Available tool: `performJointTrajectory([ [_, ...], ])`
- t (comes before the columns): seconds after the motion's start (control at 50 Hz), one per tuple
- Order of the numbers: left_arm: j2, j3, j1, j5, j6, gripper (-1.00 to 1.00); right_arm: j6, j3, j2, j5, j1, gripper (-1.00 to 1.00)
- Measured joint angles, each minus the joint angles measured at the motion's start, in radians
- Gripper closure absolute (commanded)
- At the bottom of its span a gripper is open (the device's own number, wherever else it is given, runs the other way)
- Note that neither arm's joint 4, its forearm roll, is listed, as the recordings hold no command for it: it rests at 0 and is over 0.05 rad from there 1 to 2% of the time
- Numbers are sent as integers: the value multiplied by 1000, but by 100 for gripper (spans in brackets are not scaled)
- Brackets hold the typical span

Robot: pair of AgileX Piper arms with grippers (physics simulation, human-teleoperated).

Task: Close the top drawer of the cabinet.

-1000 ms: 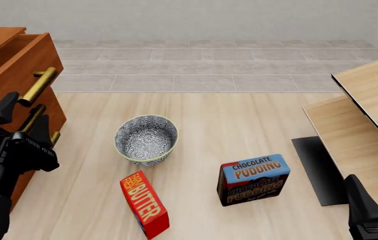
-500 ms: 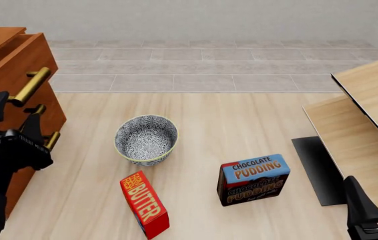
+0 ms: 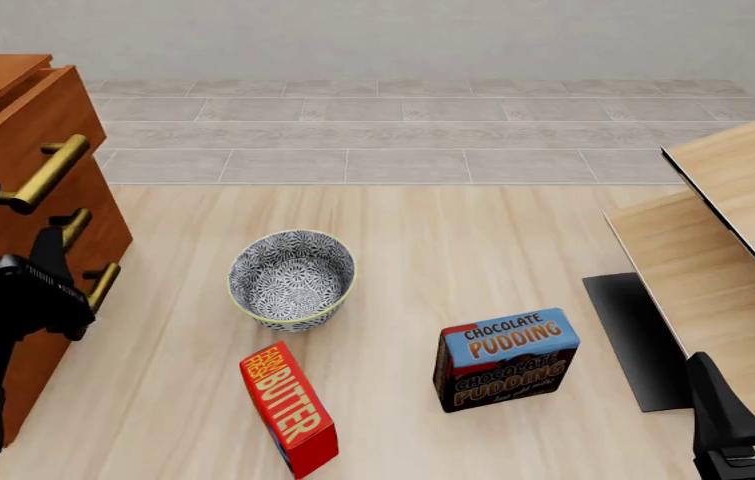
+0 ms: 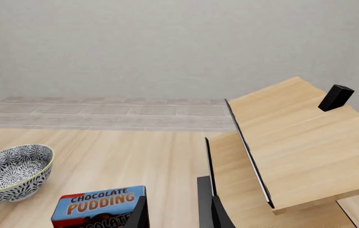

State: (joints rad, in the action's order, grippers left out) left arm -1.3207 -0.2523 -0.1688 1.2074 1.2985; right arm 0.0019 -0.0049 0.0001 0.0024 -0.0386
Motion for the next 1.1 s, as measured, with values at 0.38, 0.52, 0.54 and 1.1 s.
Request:
performJointTrajectory([
  [0.38,-16,-15,-41,4,-1,-100,-4,2,0,0,0,-100],
  [0.52,-19,-19,-53,4,2,-100,-6,2,0,1,-3,-100],
  [0.54,-19,-19,-54,3,2,-100,-6,2,0,2,-4,-100],
  [1.1,-42,-47,-129,0,-10,-100,-18,0,0,4,-16,-100],
])
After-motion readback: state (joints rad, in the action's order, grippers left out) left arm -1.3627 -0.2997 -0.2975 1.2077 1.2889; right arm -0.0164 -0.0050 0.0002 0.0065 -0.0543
